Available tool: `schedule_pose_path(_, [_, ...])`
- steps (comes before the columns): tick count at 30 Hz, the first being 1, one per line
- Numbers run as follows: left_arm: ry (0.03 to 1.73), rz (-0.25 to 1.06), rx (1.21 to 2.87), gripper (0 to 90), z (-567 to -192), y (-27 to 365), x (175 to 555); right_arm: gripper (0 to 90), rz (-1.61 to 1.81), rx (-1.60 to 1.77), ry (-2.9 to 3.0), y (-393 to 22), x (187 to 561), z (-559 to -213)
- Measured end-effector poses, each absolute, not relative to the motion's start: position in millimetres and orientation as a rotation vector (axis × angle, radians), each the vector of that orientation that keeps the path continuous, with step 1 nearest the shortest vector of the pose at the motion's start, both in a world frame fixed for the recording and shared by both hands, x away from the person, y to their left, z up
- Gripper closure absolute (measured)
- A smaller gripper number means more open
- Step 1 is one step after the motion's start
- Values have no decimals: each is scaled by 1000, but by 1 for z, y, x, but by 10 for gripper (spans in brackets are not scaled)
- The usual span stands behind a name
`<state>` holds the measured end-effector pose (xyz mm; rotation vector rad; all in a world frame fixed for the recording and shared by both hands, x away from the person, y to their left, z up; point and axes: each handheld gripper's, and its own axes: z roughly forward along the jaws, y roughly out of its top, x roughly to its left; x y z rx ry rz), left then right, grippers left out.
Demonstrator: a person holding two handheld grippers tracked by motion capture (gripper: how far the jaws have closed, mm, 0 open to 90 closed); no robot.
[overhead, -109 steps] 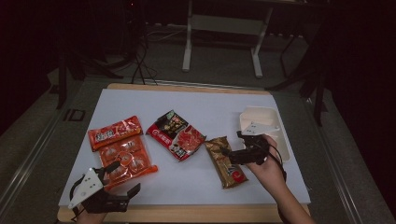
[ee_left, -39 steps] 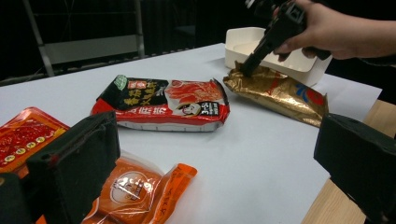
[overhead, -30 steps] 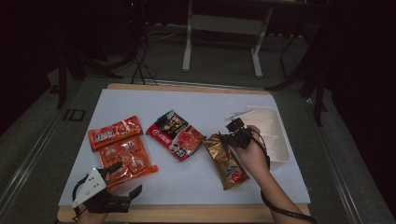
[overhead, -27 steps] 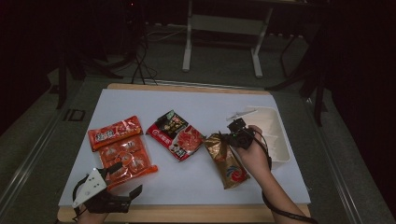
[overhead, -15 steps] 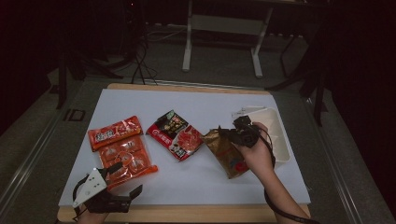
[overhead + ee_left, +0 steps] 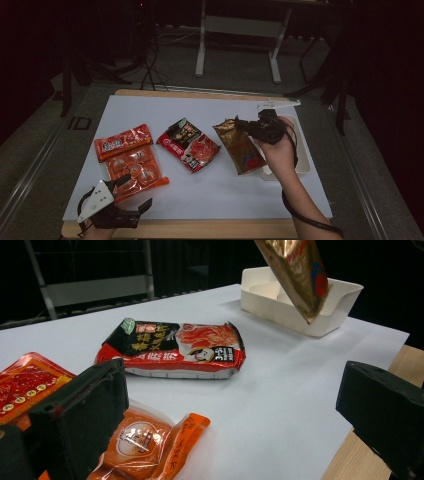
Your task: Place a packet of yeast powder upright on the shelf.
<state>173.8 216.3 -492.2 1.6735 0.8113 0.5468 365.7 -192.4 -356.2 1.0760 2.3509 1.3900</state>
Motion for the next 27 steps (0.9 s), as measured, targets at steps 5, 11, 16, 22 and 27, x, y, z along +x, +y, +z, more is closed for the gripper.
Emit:
schedule_pose_path(5, [815,546,1671,10,-492,217,173,900,1414,1076,2277,-204,372,-342])
schedule_pose_path(11, [818,549,1672,10,-493,217,172,900,1426,1093,2191,-224,382,-327])
schedule_pose_path(16, [824,553,1668,10,-493,219,171,900,1408,1095,2122,-240,390,-314])
schedule_pose_path(22, [825,555,1664,10,-493,219,169,900,1397,1107,2057,-259,402,-305])
schedule_pose_path(27, [832,557,1660,10,-493,221,167,900,1395,1127,2012,-273,413,-304])
